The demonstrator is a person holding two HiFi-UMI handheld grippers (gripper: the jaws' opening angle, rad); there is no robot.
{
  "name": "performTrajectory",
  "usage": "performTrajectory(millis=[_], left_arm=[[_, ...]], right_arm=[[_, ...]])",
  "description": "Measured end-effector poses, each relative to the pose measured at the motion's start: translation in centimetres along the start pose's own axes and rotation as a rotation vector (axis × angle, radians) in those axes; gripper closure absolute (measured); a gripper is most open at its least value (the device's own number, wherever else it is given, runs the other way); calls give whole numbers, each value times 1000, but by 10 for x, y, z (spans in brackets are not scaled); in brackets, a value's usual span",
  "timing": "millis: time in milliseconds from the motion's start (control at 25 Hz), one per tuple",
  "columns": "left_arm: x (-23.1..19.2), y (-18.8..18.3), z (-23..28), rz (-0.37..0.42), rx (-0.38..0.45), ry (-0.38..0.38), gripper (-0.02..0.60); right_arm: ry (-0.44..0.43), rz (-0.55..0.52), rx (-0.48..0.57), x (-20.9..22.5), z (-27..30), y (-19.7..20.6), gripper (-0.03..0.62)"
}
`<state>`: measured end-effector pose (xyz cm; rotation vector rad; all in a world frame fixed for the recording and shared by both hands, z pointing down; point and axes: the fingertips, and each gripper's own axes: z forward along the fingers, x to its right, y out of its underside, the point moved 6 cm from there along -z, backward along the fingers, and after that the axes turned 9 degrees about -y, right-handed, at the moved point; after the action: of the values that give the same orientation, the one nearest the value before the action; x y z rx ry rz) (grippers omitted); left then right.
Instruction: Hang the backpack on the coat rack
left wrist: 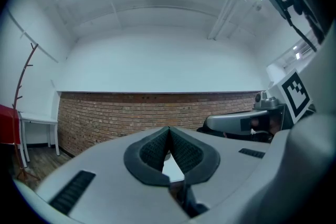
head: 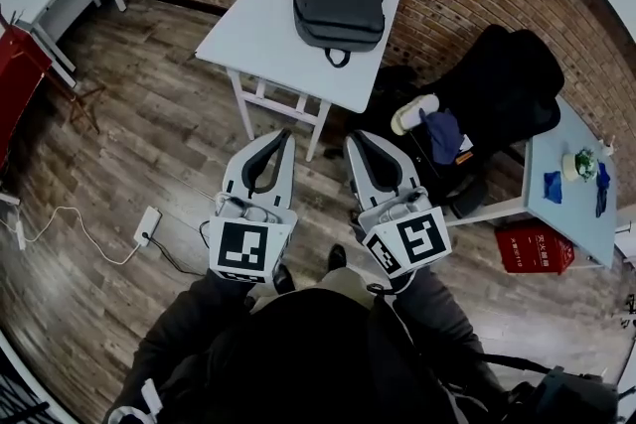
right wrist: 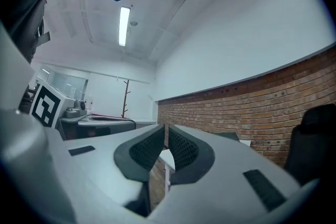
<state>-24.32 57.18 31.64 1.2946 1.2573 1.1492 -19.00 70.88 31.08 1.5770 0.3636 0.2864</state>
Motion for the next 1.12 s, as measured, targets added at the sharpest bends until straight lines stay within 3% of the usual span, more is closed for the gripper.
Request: performTrajectory(millis=[80, 320, 560, 800, 1040, 1120], left_arm=[[0, 1, 2, -12, -6, 4, 572], [12, 16, 32, 47, -13, 37, 572], [43, 25, 76, 54, 5, 53, 572], [72, 47, 128, 63, -44, 56, 572], [89, 46, 173, 39, -64, -2, 572], [91, 47, 184, 76, -61, -19, 572]], right_arm=[[12, -6, 1, 4, 1, -2, 583], [32, -31, 27, 36, -1, 0, 583], [41, -41, 7, 90, -6, 14, 583], [23, -33, -29, 150, -5, 37, 583], [2, -29, -36, 207, 0, 43, 583], [-11, -20, -31, 223, 2, 44, 585]])
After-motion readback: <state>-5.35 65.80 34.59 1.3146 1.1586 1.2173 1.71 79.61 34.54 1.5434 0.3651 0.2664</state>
